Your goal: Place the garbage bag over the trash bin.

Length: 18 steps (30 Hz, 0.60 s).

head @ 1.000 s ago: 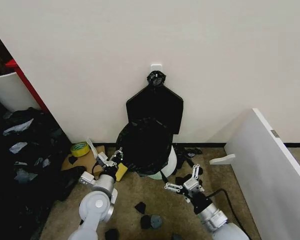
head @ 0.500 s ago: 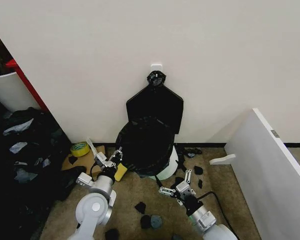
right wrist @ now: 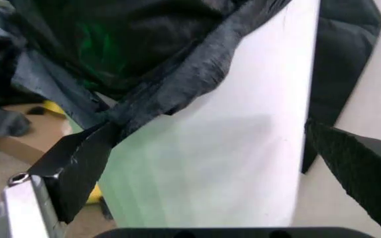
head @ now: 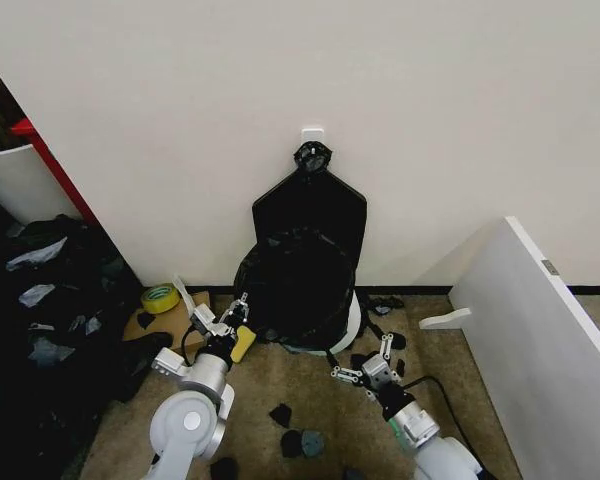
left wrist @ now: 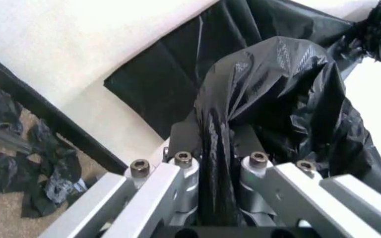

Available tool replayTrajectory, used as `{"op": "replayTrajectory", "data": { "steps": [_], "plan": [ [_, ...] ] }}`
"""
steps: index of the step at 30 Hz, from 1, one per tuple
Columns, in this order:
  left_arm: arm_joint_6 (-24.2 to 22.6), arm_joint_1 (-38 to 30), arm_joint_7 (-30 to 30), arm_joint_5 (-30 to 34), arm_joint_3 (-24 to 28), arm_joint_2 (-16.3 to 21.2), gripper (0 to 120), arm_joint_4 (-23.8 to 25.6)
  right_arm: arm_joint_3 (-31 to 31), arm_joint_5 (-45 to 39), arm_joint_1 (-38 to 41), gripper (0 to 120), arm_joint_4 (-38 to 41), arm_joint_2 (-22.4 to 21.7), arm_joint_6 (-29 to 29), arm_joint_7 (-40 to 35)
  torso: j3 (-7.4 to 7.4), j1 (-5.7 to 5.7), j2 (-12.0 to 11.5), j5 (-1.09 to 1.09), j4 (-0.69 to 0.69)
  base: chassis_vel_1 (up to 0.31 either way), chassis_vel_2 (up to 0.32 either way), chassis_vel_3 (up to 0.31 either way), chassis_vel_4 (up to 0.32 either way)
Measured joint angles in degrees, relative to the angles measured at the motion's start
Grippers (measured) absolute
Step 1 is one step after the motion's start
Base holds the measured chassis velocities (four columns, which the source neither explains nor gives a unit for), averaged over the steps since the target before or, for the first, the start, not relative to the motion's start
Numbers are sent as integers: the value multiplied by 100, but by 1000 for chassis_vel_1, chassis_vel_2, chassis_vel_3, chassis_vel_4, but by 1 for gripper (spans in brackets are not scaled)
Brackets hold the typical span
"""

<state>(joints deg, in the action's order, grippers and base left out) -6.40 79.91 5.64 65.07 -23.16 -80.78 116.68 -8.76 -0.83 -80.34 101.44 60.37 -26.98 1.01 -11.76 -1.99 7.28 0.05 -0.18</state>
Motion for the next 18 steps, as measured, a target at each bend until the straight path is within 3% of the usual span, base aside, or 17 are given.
{"op": "replayTrajectory", "data": {
  "steps": [1, 7, 8, 10, 13, 17, 18],
  "plan": [
    [0, 0, 0, 0, 0, 0, 5, 0, 0, 0, 0, 100, 0, 0, 0, 0, 0, 0, 0, 0, 0, 0, 0, 0, 0],
    [-11, 26, -33, -7, 1, 60, 5, 75, -310, -1373, 127, 100, -607, -16, -1089, 2038, 0, 0, 0, -1, 0, 0, 0, 0, 0],
    [-11, 26, -33, -7, 1, 60, 5, 75, -310, -1373, 127, 100, -607, -16, -1089, 2038, 0, 0, 0, -1, 0, 0, 0, 0, 0],
    [-19, 36, -47, -6, 1, 74, 5, 108, -468, -2199, 212, 100, -811, -34, -1278, 3136, 0, 0, 0, 0, -1, 0, 0, 0, 0],
    [-31, 60, -63, -6, 6, 91, 5, 158, -585, -2670, 287, 100, -926, -50, -1325, 3566, 0, 0, 0, -1, 0, 0, 0, 0, 0],
    [-34, 69, -69, -7, 7, 98, 5, 175, -609, -2732, 297, 100, -934, -50, -1315, 3566, 0, 0, 0, -1, 0, 0, 0, 0, 0],
    [-37, 92, -85, -17, 6, 130, 5, 214, -654, -3142, 286, 100, -900, -52, -1304, 3797, 0, 0, 0, -1, 0, 0, 0, 0, 0]
  ]
}}
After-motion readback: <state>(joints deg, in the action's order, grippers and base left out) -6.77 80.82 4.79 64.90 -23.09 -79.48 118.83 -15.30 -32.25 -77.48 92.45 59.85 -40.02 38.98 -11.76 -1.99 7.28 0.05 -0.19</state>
